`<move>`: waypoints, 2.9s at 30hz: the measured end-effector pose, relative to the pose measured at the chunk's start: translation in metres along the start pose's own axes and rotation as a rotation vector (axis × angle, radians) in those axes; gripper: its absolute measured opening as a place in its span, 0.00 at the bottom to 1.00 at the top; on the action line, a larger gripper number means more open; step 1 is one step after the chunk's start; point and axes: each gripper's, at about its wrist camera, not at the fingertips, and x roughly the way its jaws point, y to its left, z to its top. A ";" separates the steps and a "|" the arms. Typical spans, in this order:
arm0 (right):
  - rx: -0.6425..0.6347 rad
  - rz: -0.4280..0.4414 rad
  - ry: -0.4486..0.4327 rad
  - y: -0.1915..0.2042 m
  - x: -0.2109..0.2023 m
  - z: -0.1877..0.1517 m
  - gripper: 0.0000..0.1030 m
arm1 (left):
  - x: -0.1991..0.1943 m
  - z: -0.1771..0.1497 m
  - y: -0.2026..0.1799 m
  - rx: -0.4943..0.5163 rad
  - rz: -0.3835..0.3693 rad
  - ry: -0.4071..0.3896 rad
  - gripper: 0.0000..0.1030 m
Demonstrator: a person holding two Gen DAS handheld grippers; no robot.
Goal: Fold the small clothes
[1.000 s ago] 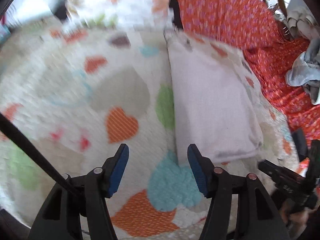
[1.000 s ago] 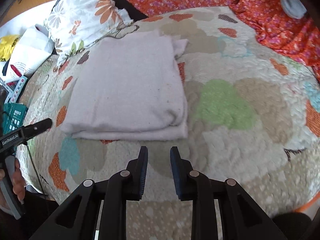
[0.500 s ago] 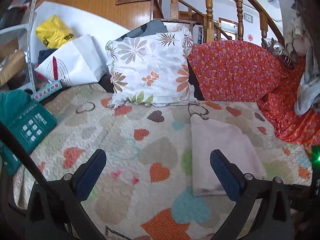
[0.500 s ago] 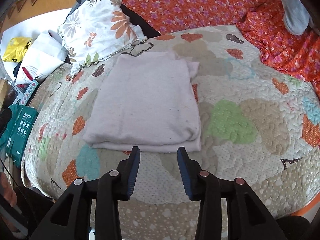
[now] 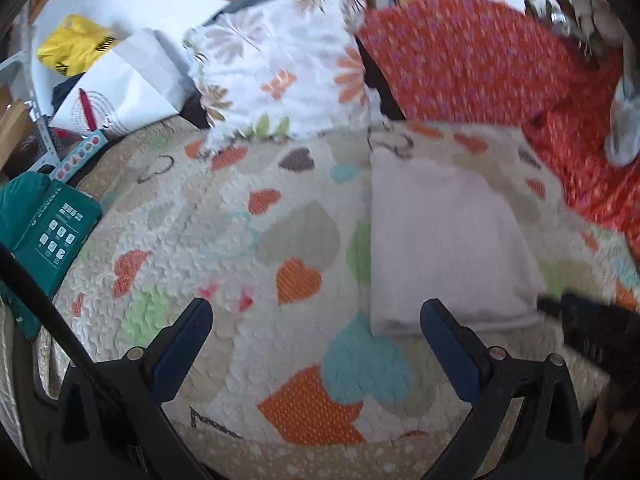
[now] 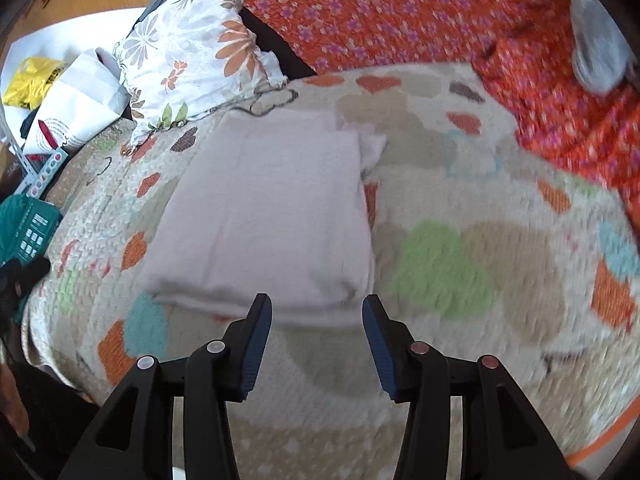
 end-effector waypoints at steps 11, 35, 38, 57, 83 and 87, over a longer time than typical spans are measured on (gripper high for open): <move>-0.153 -0.011 0.052 0.048 0.084 0.018 0.50 | 0.009 -0.007 -0.020 0.062 0.051 0.075 1.00; -0.049 0.111 0.084 -0.010 0.120 0.107 0.49 | 0.021 -0.011 -0.027 0.092 0.054 0.124 1.00; -0.091 -0.091 0.008 -0.014 0.093 0.100 0.58 | 0.028 -0.014 -0.030 0.098 0.047 0.142 1.00; -0.026 -0.061 -0.029 -0.053 0.073 0.058 0.63 | 0.128 -0.013 -0.071 0.114 -0.081 0.295 1.00; 0.154 0.079 -0.016 -0.096 0.075 0.081 0.65 | 0.287 0.166 -0.019 -0.081 -0.003 0.304 1.00; 0.152 0.048 -0.026 -0.103 0.078 0.085 0.65 | 0.305 0.182 -0.026 -0.058 0.046 0.297 0.99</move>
